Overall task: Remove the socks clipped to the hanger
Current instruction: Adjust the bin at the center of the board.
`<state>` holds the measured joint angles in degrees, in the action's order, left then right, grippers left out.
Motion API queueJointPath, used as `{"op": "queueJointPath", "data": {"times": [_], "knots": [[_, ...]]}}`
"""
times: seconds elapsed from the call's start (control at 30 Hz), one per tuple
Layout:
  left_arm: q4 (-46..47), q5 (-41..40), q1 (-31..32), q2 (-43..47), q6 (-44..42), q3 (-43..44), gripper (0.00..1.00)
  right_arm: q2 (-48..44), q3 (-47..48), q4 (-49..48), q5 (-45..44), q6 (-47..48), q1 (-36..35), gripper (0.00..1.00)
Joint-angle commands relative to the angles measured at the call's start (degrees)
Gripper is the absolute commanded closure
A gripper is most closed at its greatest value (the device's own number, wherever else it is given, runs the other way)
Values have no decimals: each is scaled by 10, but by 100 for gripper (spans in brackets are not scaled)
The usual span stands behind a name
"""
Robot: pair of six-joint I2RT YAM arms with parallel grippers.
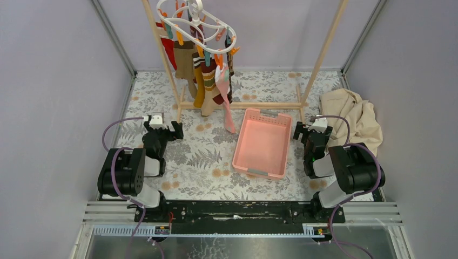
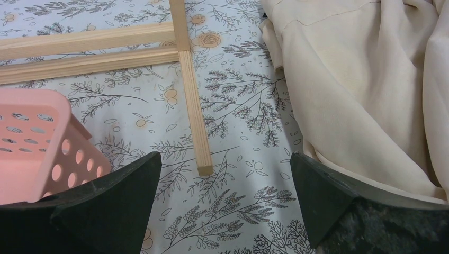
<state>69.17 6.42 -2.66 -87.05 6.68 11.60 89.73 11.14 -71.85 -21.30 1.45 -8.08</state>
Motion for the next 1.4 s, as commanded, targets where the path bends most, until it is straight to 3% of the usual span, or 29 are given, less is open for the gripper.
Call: {"op": "queueJointPath", "data": {"times": [0.0, 0.93, 1.23, 1.37], "knots": [[12, -10, 3, -1, -16, 16, 1, -3, 15, -18, 6, 3, 4, 0], [-17, -11, 8, 5, -24, 29, 1, -4, 13, -19, 8, 2, 5, 0], [-40, -1, 12, 27, -31, 33, 1, -19, -44, -124, -34, -7, 5, 0], [-81, 7, 40, 50, -62, 43, 1, -70, -73, -129, -55, -12, 5, 0]]}}
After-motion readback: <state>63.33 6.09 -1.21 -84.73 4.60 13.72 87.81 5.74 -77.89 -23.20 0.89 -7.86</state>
